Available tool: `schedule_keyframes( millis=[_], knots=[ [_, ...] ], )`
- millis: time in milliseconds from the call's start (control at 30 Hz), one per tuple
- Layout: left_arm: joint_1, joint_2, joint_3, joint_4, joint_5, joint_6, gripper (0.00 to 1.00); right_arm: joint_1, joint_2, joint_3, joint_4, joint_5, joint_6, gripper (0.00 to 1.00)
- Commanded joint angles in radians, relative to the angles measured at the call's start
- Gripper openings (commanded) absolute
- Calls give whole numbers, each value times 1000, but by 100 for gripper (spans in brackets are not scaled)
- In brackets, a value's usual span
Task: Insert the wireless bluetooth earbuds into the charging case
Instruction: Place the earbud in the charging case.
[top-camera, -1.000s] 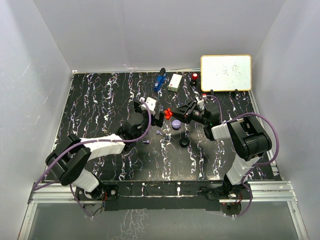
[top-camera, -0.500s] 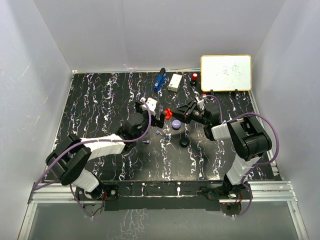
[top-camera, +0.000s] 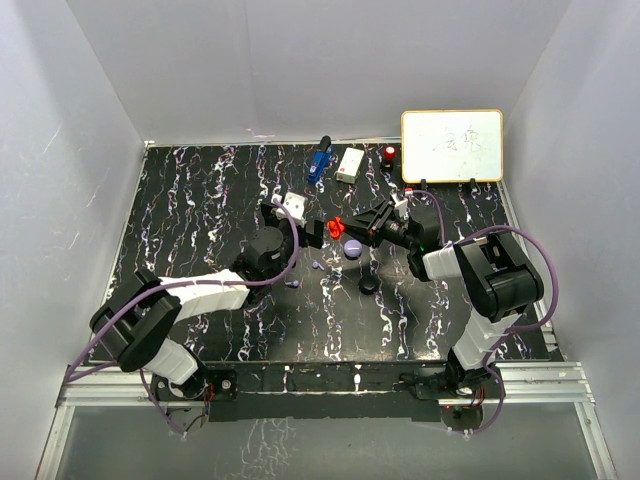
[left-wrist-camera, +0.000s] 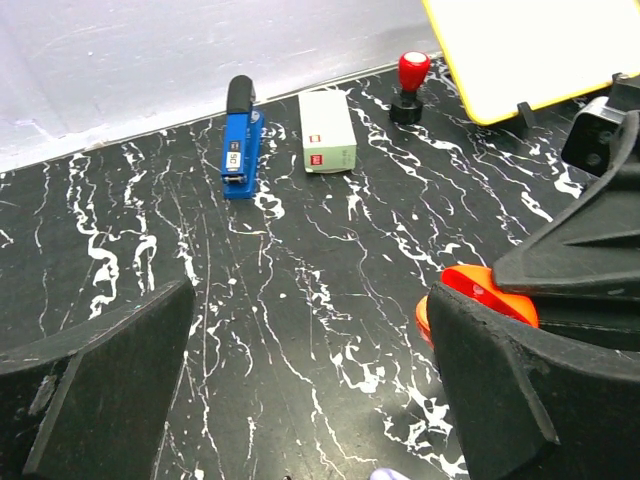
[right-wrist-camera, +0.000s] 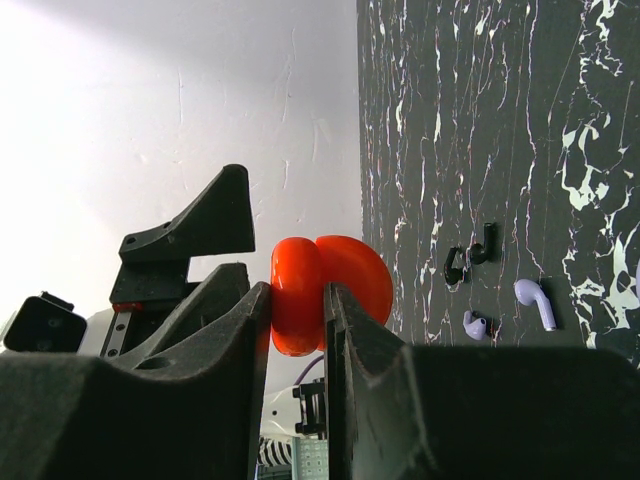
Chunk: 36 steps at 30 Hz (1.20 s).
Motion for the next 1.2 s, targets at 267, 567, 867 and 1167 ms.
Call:
schedule_keyframes(
  millis=[267,567,867,1167],
  knots=[
    [6,14,28,25,-19,-4,99,-4,-20,13,77,-4,-1,0],
    [5,38,40,19,21,-12,99,-3,-18,13,78,-5,-1,0],
    [5,60,52,16,67,-23,99,-3,-18,13,78,-5,-1,0],
    [4,44,41,25,76,-21,99,-4,-18,11,83,-5,-1,0]
  ],
)
